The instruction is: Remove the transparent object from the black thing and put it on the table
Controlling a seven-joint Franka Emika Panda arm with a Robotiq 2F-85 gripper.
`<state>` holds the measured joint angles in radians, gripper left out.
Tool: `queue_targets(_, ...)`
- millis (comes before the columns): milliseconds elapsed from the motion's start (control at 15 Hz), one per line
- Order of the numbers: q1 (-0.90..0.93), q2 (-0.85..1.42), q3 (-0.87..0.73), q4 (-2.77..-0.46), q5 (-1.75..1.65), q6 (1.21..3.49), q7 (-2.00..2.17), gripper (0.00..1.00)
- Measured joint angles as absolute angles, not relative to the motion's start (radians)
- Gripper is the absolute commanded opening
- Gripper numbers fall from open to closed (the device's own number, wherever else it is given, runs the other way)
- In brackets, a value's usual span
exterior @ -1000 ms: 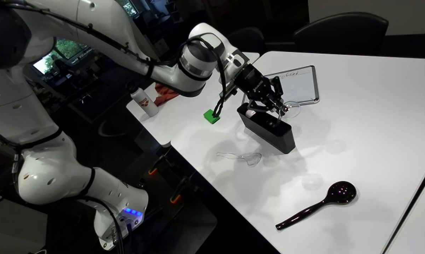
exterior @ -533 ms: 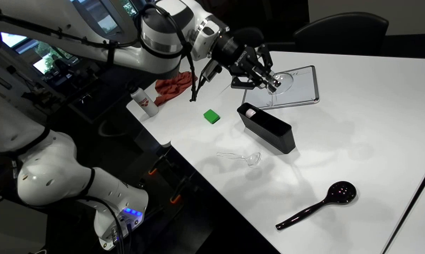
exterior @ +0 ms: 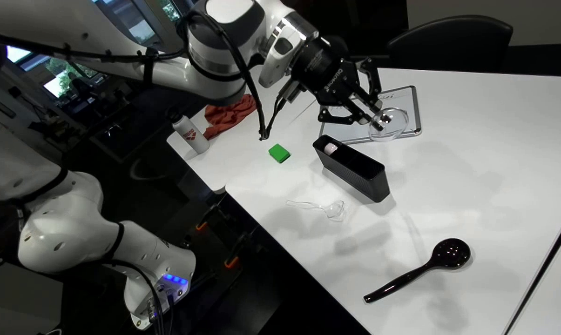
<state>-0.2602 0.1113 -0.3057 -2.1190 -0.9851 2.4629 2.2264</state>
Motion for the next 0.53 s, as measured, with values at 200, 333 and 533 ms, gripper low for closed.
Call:
queue_targets(200,-0.285,0.215,-0.323,-2.068,-0.985,2.553,2.337,0.03)
queue_targets(333,-0.295,0.287,-0.337,-2.027,-0.972,2.592,2.39,0.14)
queue_targets(533,-0.306,0.358,-0.336,-1.993,-0.897,2.628,2.382,0.14)
